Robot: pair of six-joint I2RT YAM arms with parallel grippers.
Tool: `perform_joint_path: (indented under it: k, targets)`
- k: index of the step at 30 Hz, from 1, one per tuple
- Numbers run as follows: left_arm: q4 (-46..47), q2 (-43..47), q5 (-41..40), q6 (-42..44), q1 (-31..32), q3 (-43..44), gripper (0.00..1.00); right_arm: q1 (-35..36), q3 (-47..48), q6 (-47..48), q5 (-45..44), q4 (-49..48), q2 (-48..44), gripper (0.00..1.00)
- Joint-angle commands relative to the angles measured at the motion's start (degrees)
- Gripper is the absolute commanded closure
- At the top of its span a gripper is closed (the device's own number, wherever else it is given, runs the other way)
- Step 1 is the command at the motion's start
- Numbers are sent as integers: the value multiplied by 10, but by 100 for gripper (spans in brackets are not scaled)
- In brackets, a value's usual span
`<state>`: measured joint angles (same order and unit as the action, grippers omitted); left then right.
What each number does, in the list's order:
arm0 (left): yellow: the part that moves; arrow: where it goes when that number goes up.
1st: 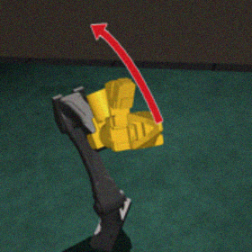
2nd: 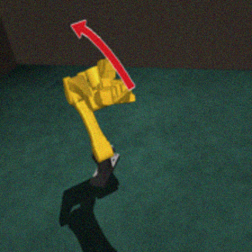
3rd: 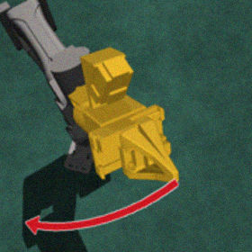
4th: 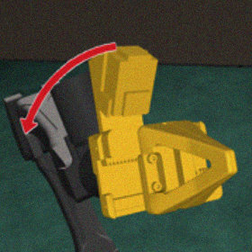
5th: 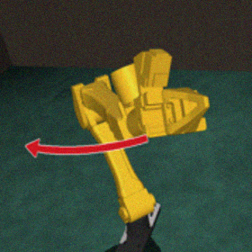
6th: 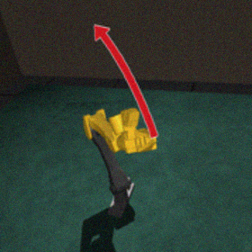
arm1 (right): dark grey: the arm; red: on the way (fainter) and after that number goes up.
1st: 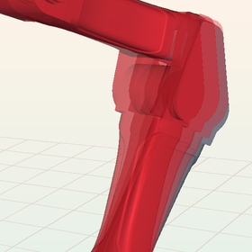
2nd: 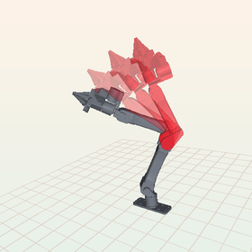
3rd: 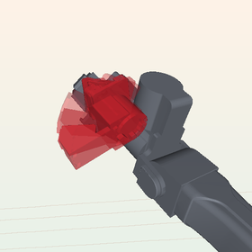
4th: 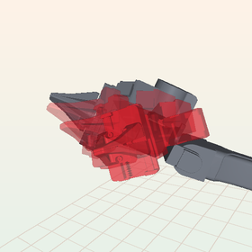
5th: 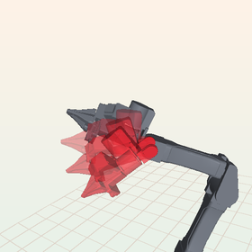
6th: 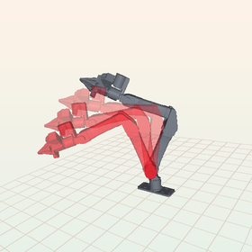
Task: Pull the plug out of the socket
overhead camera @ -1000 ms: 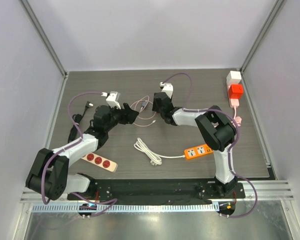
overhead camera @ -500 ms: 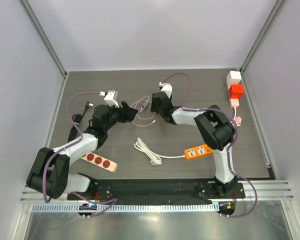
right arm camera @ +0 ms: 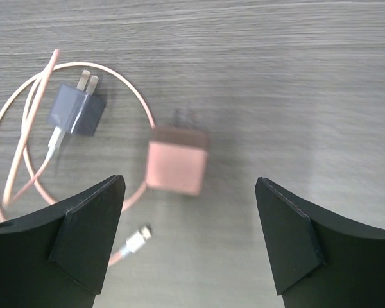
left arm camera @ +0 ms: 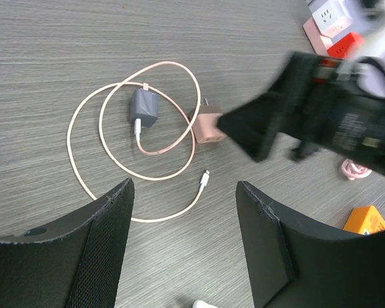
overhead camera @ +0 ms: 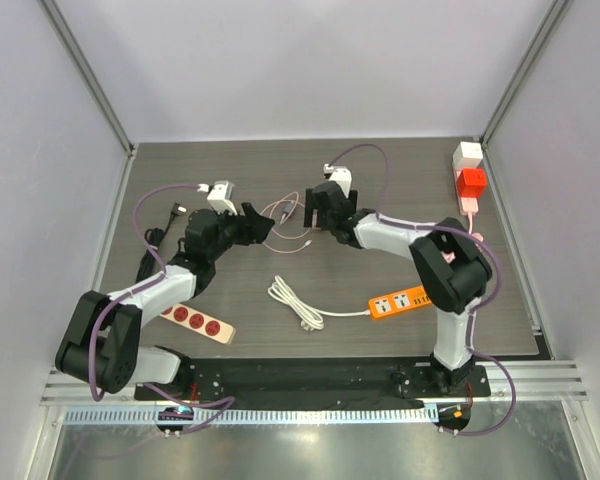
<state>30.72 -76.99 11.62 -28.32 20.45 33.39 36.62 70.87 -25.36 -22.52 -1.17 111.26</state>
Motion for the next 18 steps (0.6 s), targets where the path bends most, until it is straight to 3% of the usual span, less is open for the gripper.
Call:
perform_joint_path:
  k: [1,10,18]
  targets:
    - [43,4,1,-9,-8,0,34,-1,-37,-1,-51,53,-103,12]
    - [52,14,10,-19,-15,-9,34,-3,-193,-48,-74,166,-323,12]
    - [53,3,17,-26,-16,-5,34,-5,-321,-147,-7,238,-415,21]
